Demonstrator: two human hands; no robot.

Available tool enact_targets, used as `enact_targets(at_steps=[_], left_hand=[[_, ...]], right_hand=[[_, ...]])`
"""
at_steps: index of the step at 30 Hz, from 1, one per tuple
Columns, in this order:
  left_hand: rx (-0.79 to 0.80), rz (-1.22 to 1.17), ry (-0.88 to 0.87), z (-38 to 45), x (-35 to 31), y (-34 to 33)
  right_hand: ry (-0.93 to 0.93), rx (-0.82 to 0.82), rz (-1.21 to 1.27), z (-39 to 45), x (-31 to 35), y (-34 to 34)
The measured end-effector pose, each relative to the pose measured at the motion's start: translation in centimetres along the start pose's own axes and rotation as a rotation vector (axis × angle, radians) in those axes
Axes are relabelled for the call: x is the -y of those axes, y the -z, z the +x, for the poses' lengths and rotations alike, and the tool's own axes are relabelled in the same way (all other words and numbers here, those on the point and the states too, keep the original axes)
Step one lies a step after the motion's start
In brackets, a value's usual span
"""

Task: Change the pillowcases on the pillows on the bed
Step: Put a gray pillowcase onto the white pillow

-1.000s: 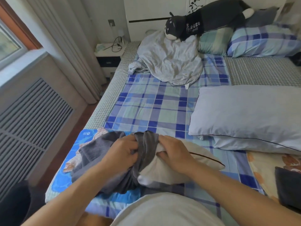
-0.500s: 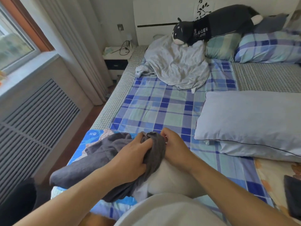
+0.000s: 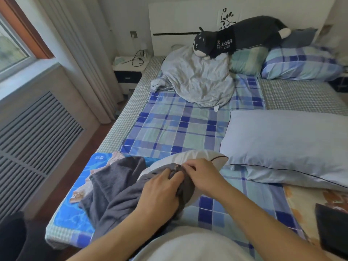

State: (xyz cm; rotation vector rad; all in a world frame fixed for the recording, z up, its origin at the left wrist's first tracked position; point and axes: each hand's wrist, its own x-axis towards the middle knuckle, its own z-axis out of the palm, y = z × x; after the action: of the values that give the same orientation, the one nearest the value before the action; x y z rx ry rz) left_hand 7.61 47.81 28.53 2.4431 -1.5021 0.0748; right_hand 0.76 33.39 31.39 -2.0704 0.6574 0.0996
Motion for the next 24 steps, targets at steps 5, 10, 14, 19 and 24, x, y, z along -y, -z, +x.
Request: enact_targets(at_steps=[5,10,14,19,24], left_hand=[[-0.055,-0.002,-0.062,-0.3,0.3,0.6],[-0.036,-0.062,-0.042,0.0,0.3,1.8],[-0.019,-0.137,0.037,1.0,1.2,2.7],[0.018,-0.496,0.295,2.9,2.5,4.5],[-0.080,-0.458,0.225,2.3,1.4,2.8]], right_hand=[[-0.006,0.149,0.044,0.0,0.0,1.8],[-0.113,-0.213,0.195,1.7,-0.8,0.3],[-0.150,-0.392,0.122,2.8,-1.4,1.2],[-0.047,-0.230,0.094,3.2,-1.0,3.7],[0.190,-0.344,0.101,1.7,0.1,2.9]])
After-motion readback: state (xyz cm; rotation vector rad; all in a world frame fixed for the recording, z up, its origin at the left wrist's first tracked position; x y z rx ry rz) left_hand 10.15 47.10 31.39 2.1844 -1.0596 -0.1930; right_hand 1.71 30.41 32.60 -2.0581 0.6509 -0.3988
